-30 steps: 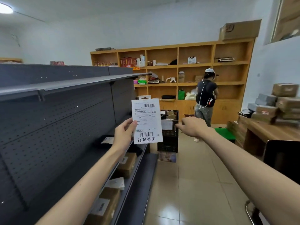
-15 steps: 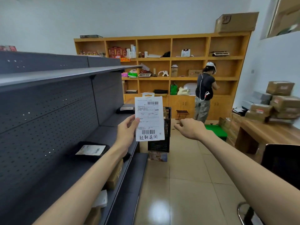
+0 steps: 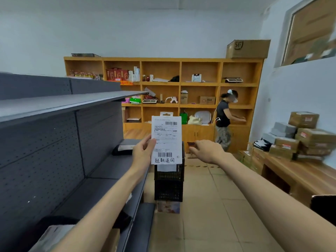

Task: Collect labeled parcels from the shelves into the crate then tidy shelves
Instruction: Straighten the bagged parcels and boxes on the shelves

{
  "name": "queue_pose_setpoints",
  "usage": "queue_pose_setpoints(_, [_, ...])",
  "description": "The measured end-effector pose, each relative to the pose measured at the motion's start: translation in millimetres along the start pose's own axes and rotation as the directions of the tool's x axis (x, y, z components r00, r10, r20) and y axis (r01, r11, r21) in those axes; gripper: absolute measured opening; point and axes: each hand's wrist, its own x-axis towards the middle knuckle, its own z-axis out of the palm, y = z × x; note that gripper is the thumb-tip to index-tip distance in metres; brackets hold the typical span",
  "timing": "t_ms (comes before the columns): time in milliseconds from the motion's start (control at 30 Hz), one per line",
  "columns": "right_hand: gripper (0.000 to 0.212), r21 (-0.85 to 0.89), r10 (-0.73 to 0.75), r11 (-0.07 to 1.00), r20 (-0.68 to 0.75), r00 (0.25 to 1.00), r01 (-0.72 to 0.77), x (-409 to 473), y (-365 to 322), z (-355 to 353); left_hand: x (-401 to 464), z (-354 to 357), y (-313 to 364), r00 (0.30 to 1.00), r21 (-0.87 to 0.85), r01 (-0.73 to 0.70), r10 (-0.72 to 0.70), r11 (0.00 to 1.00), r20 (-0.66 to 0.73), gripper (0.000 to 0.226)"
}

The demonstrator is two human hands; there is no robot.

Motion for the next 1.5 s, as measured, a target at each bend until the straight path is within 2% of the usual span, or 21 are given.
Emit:
queue_pose_setpoints(133, [0.030, -0.004, 0.008, 1.000, 0.037, 0.999, -0.008, 45.8, 10.7, 26.2, 51.4, 11.1, -41.5, 0.998, 0.003, 0.060, -0.060, 0.998, 0.033, 0.035])
queue_pose_setpoints(300, [0.039, 0.007, 0.029, 1.000, 0.062, 0.998, -0.030, 117.3, 30.5, 64.8, 120.1, 16.9, -88.4, 0.995, -0.012, 0.096, -0.096, 0.995, 0.025, 0.035])
queue_pose_setpoints(433, [0.035, -0.032, 0.041, 0.999, 0.067, 0.997, -0.039, 185.3, 47.5, 85.3, 188.9, 20.5, -121.9, 0.991, -0.005, 0.132, -0.132, 0.991, -0.015, 0.036])
queue_pose_setpoints(700, [0.040, -0.022, 0.031, 0.999, 0.033, 0.999, -0.030, 350.0, 88.4, 107.3, 331.0, 31.7, -160.9, 0.999, 0.080, 0.049, -0.046, 0.996, -0.029, 0.034])
queue_pose_setpoints(867, [0.040, -0.041, -0.008, 0.999, 0.052, 0.999, 0.010, 431.9, 93.9, 137.2, 399.5, 34.9, -198.2, 0.997, 0.062, 0.047, -0.043, 0.997, -0.065, 0.020])
queue_pose_setpoints(1000, [0.041, -0.057, -0.015, 0.998, 0.075, 0.997, 0.020, 491.6, 95.1, 160.4, 445.2, 39.3, -226.8, 0.998, 0.057, 0.036, -0.032, 0.998, -0.057, 0.024])
queue_pose_setpoints(1167, [0.040, -0.057, 0.007, 0.998, 0.083, 0.997, -0.003, 559.5, 98.1, 189.0, 509.6, 33.2, -273.4, 0.996, 0.055, 0.081, -0.079, 0.995, -0.046, 0.032])
queue_pose_setpoints(1300, [0.040, -0.053, 0.024, 0.998, 0.099, 0.995, -0.018, 600.8, 104.2, 197.9, 552.6, 31.8, -293.6, 0.994, 0.029, 0.105, -0.104, 0.994, -0.037, 0.032])
queue_pose_setpoints(1500, [0.037, -0.101, 0.052, 0.994, 0.046, 0.998, -0.047, 675.9, 116.8, 202.8, 633.2, 41.2, -323.7, 0.995, 0.010, 0.101, -0.101, 0.995, 0.015, 0.028])
